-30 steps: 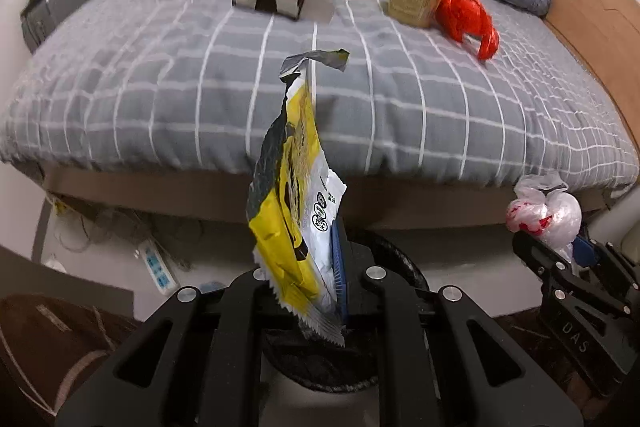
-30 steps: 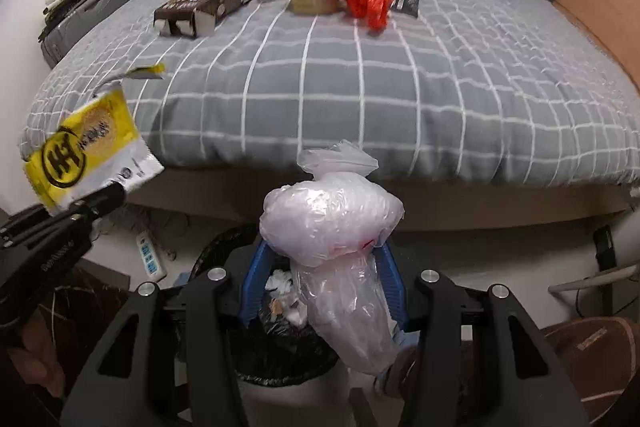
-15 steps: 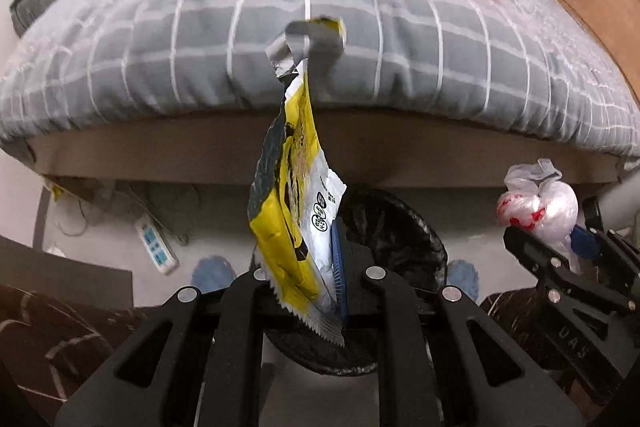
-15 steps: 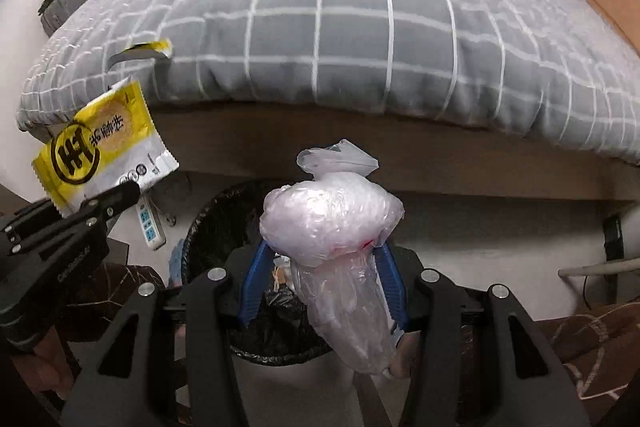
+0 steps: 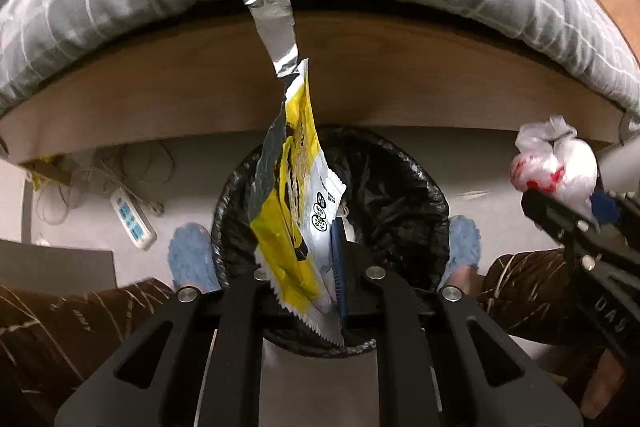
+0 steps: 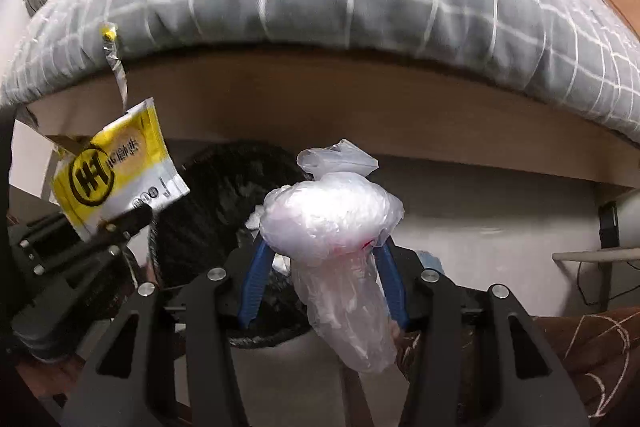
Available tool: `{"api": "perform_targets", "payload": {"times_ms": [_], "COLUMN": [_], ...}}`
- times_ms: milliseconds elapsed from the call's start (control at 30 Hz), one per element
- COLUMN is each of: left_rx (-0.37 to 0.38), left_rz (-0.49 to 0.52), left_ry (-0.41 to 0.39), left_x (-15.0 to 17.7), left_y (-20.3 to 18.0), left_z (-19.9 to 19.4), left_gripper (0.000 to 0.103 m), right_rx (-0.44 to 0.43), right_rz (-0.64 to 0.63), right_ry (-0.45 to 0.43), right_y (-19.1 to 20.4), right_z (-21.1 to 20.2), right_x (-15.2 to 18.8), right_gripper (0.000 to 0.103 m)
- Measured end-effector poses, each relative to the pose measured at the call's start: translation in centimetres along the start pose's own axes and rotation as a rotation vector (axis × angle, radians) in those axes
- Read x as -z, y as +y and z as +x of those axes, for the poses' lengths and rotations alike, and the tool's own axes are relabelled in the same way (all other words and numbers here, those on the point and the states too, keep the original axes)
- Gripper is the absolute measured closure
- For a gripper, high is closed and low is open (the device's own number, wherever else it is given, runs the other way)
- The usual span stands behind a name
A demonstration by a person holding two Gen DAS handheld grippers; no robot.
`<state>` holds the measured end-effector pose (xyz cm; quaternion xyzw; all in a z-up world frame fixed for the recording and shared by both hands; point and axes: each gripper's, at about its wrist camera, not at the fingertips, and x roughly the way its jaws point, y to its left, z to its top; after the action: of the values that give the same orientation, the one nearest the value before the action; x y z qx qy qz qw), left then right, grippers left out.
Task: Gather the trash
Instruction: 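Carry the clear bag and yellow wrapper in both grippers down over the floor bin, then open the left gripper over the bin while the right gripper releases the clear bag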
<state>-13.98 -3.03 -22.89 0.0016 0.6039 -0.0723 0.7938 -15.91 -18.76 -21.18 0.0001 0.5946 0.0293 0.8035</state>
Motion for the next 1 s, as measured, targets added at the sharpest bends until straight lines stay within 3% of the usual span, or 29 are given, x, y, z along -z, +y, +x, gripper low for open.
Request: {"api": "perform_targets", "payload": {"times_ms": [500, 767, 1000], "left_rx": [-0.062, -0.057, -0.072], "left_rz": [0.034, 0.008, -0.041], "left_ry": [-0.021, -0.025, -0.049], "left_x": [0.3, 0.6, 0.5], "left_y": [-0.4, 1.0, 3.7], "left_z": [1.6, 1.2, -0.4], "left_gripper": [0.088, 0.046, 0.019], "right_rx": [-0.029, -0.049, -0.069], "right_rz": [-0.017, -0.013, -0.030], "right_ry": [0.018, 0.011, 0.011], "right_y": [1.6, 2.3, 4.0], "right_z": [1.5, 1.3, 0.9], "right_x": [-0.1, -1.1, -2.1], "right_gripper": [0.056, 0.055, 0.055]}}
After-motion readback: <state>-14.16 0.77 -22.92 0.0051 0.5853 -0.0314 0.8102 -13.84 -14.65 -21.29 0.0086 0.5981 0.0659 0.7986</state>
